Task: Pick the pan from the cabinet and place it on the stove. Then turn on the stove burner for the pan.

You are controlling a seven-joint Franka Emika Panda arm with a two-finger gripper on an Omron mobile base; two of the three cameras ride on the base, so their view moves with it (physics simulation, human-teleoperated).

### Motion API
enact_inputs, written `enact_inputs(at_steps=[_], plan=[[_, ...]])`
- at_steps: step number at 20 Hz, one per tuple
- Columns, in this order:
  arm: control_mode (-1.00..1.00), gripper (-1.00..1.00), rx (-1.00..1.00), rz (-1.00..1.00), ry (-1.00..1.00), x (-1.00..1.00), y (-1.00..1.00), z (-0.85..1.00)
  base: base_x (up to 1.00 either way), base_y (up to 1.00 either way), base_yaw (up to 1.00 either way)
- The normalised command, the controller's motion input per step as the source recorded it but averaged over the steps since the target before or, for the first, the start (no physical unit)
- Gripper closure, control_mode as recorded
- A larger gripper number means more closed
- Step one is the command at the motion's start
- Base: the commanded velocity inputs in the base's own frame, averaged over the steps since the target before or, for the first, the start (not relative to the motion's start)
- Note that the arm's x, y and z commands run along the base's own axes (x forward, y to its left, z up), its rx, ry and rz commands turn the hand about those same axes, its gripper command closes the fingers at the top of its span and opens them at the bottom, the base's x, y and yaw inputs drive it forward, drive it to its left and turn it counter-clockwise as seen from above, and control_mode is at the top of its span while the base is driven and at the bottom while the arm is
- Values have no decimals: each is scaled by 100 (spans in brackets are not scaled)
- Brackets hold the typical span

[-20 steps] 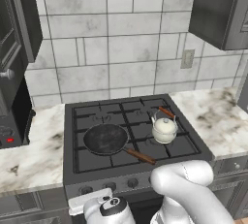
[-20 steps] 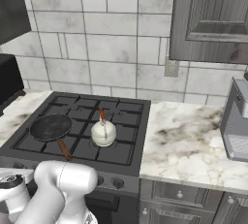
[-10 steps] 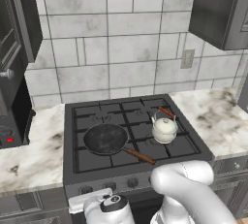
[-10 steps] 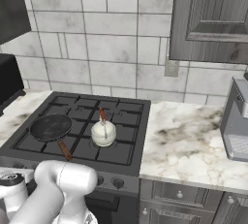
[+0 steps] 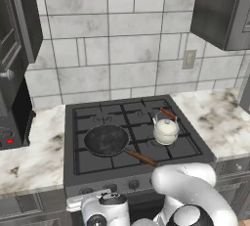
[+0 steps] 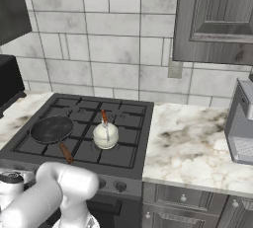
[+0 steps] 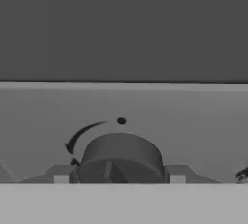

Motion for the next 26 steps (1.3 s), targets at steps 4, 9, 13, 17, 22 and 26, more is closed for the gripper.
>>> enact_inputs(at_steps=[4, 9, 13, 17, 22, 26], plan=[[-100, 100, -16, -6, 30, 16, 28, 10, 0, 0, 0], [-100, 100, -22, -2, 0, 0, 8, -9, 0, 0, 0], [-100, 100, -14, 0, -1, -7, 0, -2, 0, 0, 0], [-100, 100, -20, 0, 0, -8, 0, 0, 0, 0, 0], [-100, 100, -23, -3, -3, -25, 1, 0, 0, 0, 0], [-100, 100, -28, -4, 0, -25, 10, 0, 0, 0, 0]])
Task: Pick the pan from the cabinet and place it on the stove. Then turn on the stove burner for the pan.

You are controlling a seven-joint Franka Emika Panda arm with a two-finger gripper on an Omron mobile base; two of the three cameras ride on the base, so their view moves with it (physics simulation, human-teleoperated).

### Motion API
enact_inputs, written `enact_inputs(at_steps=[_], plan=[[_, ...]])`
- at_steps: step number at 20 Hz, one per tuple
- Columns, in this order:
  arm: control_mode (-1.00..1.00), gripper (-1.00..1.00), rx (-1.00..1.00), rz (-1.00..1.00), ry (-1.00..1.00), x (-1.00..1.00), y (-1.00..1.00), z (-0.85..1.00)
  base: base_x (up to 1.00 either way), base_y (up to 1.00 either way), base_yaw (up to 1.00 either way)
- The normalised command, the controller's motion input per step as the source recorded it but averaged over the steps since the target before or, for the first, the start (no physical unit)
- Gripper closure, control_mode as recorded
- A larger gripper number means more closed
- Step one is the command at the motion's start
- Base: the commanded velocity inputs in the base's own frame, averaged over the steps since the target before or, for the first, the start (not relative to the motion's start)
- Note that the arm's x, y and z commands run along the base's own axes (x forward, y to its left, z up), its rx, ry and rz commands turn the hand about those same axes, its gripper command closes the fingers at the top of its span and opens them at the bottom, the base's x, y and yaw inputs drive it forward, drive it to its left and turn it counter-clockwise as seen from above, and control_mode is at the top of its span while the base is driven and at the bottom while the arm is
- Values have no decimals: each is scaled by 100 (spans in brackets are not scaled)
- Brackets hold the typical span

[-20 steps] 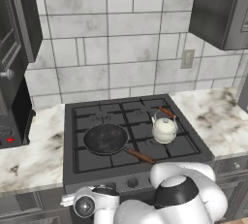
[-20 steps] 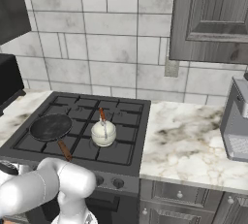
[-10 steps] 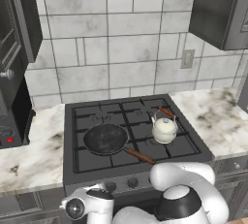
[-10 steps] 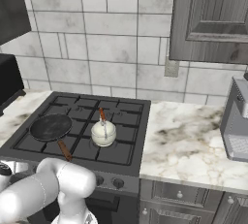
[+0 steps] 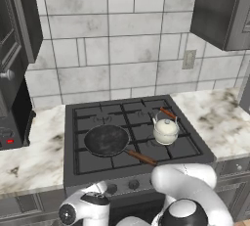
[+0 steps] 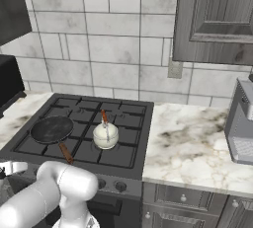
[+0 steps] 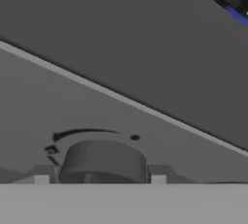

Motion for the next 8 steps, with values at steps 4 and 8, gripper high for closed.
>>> enact_inputs(at_steps=[4, 8], plan=[[-100, 100, -28, -5, 0, -25, 17, 0, 0, 0, 0], [-100, 100, -25, -4, 0, -19, 15, 0, 0, 0, 0]])
